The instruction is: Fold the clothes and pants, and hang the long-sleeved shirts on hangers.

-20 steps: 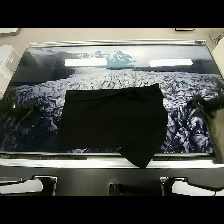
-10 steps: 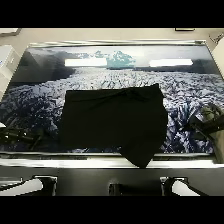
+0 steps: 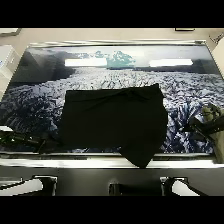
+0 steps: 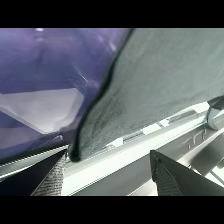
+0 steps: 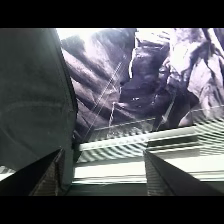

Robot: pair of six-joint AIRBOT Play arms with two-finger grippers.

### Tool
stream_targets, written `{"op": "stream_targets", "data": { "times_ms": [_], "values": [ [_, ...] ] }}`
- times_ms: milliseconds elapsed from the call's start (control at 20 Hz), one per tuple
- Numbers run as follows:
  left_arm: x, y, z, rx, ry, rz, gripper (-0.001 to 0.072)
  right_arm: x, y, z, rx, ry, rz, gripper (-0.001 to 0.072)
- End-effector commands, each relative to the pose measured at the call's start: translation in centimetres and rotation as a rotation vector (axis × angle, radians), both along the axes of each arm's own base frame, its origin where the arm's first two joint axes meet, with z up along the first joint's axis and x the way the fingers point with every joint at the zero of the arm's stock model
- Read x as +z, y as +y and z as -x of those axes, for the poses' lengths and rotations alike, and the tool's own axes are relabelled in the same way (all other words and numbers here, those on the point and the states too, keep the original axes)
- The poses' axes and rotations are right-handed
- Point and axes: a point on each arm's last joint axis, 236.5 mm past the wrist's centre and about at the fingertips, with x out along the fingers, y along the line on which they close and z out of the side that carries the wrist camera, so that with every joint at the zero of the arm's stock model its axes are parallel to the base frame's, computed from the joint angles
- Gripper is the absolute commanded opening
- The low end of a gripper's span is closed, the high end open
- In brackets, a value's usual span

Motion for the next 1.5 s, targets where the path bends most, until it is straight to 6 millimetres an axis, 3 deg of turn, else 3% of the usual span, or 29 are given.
{"op": "stream_targets", "data": {
  "times_ms": [0, 100, 150, 250, 450, 550, 650, 800, 1050, 1250, 1450],
  "values": [
    [-0.7, -0.5, -0.4, -0.025, -0.025, -0.026, 0.0563, 0.0, 0.0, 0.0, 0.000, -0.001, 0.000, 0.0567],
    [-0.7, -1.3, -1.3, -0.024, -0.050, -0.023, 0.0560, 0.0, 0.0, 0.0, 0.000, -0.001, 0.000, 0.0567],
    [-0.7, -1.7, -1.9, -0.014, -0.067, -0.022, 0.0497, 0.0, 0.0, 0.1, 0.001, 0.001, -0.002, 0.0566],
    [-0.5, -2.4, -2.4, -0.015, -0.079, -0.013, 0.0462, 0.1, 0.1, 0.2, 0.004, 0.006, -0.005, 0.0565],
    [0.4, -3.3, -1.2, -0.072, -0.064, 0.045, 0.0036, 0.0, 0.1, 0.2, 0.007, 0.005, -0.005, 0.0561],
    [1.2, -3.8, -0.3, -0.124, -0.072, 0.091, 0.0024, -0.5, 0.5, 0.7, 0.006, 0.024, -0.018, 0.0560],
    [1.4, -3.9, -0.1, -0.133, -0.072, 0.099, 0.0024, -1.7, 2.7, 2.0, 0.020, 0.050, -0.103, 0.0561],
    [1.4, -3.9, -0.2, -0.132, -0.075, 0.096, 0.0024, -4.8, 4.6, 3.1, 0.001, 0.049, -0.155, 0.0561],
    [1.1, -3.7, -0.5, -0.107, -0.063, 0.079, 0.0024, -7.3, 6.6, 1.6, -0.081, -0.049, -0.211, 0.0549],
    [1.1, -3.7, -0.5, -0.106, -0.063, 0.079, 0.0025, -7.0, 6.8, -0.7, -0.147, -0.130, -0.227, 0.0531],
    [1.0, -3.7, -0.6, -0.103, -0.066, 0.073, 0.0024, -7.4, 7.1, -0.4, -0.153, -0.104, -0.246, 0.0530]
  ]
}}
